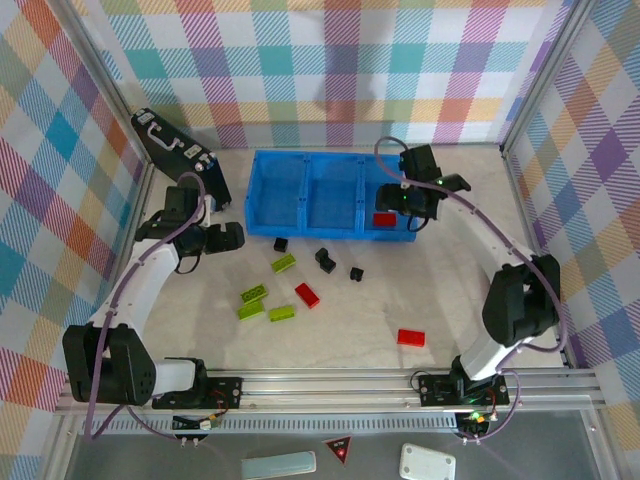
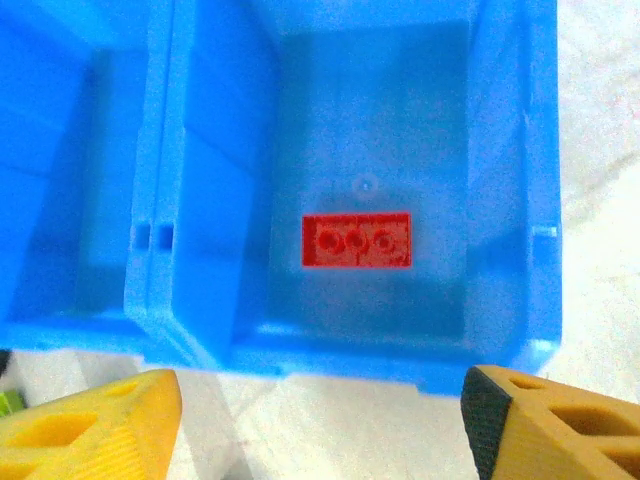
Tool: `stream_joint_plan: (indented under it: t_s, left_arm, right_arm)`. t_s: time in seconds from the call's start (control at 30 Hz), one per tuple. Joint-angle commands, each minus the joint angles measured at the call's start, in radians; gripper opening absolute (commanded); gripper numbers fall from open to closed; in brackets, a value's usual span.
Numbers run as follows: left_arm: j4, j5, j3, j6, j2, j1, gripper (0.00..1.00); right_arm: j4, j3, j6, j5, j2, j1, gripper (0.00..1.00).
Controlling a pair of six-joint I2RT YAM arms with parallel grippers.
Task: Sort the legos into containers by color
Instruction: Pick up the lego from the bottom-left of the table.
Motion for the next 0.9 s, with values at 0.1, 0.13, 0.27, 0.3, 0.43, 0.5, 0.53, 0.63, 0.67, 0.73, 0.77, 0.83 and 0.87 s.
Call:
stream_joint_plan:
  t_s: [0.1,0.13,0.27,0.3,0.43,0.5,0.53,0.63,0.67,0.73,0.77,0.83,0.87]
  left_arm:
    - [-0.070,-0.039,0.002,-0.193,-0.033,-0.088,0.98]
    - [-0.078,-0.060,-0.001,-0.217,-0.034,-0.107,0.97]
    - [-0.104,-0.130,-0.020,-0.339,-0.039,-0.187,0.96]
    - [-0.110,-0.150,-0.026,-0.369,-0.039,-0.209,0.96]
    - [-0.132,-0.206,-0.060,-0.457,-0.032,-0.286,0.95]
    - [-0.118,-0.207,-0.095,-0.500,-0.029,-0.318,0.94]
    - [-0.111,-0.204,-0.117,-0.520,-0.028,-0.336,0.94]
    - [-0.085,-0.204,-0.185,-0.570,-0.028,-0.374,0.94]
    - [-0.072,-0.199,-0.208,-0.588,-0.028,-0.381,0.94]
    - [-0.044,-0.188,-0.248,-0.617,-0.032,-0.387,0.95]
    - [-0.034,-0.184,-0.269,-0.632,-0.032,-0.389,0.95]
    - [-0.019,-0.188,-0.290,-0.650,-0.028,-0.390,0.96]
    - [-0.014,-0.188,-0.295,-0.655,-0.022,-0.390,0.96]
  right_arm:
    - [-0.016,-0.126,0.050,-0.045,-0.112,0.033,0.75]
    - [-0.015,-0.146,0.051,-0.048,-0.128,0.035,0.75]
    - [-0.007,-0.215,0.061,-0.053,-0.183,0.036,0.75]
    - [-0.004,-0.231,0.063,-0.052,-0.196,0.036,0.75]
    - [0.001,-0.281,0.063,-0.052,-0.235,0.037,0.75]
    - [0.003,-0.298,0.062,-0.053,-0.247,0.036,0.75]
    - [0.005,-0.306,0.061,-0.057,-0.253,0.036,0.75]
    - [0.012,-0.321,0.056,-0.071,-0.261,0.036,0.75]
    - [0.014,-0.325,0.055,-0.074,-0.261,0.036,0.75]
    - [0.014,-0.331,0.054,-0.080,-0.261,0.036,0.75]
    - [0.017,-0.333,0.052,-0.082,-0.261,0.036,0.75]
    - [0.017,-0.336,0.048,-0.085,-0.261,0.036,0.75]
    - [0.016,-0.337,0.048,-0.087,-0.262,0.036,0.75]
